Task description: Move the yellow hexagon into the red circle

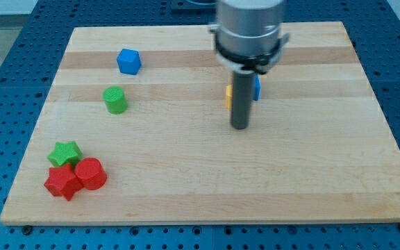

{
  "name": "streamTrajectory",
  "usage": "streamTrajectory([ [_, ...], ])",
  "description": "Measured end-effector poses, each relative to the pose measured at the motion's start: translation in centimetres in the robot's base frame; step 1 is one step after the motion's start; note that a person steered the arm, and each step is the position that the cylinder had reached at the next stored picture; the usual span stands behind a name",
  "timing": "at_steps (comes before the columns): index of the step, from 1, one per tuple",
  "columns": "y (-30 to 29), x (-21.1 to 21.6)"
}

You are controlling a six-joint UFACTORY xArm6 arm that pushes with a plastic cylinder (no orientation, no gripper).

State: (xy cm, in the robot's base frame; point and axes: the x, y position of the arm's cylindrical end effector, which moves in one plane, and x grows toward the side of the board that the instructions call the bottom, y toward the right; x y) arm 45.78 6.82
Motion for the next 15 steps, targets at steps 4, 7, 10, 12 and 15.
streamTrajectory([
  [4, 1.7, -8.6],
  [7, -1.3, -7.1],
  [10, -3.2, -2.5],
  [12, -6.6, 0.9],
  [15, -11.2, 5.7],
])
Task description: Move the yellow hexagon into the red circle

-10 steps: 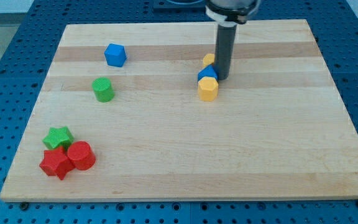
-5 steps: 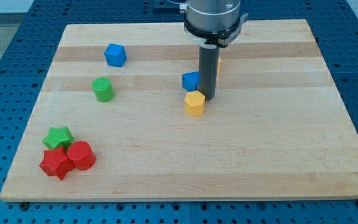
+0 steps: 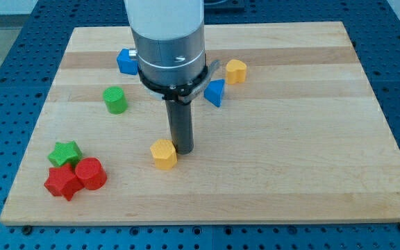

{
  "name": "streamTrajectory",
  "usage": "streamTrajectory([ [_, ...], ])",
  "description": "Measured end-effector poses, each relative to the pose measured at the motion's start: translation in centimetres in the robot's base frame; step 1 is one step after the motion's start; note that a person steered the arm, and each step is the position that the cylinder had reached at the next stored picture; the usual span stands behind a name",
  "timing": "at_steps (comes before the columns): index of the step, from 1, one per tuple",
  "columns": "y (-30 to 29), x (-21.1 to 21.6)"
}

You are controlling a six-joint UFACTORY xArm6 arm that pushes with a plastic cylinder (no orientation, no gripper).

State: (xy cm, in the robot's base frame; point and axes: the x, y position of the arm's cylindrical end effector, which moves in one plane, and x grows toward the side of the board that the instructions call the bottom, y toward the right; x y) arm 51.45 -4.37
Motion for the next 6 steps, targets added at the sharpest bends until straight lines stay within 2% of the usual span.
streamTrajectory([
  [4, -5.4, 3.5],
  [6, -7.0, 3.9],
])
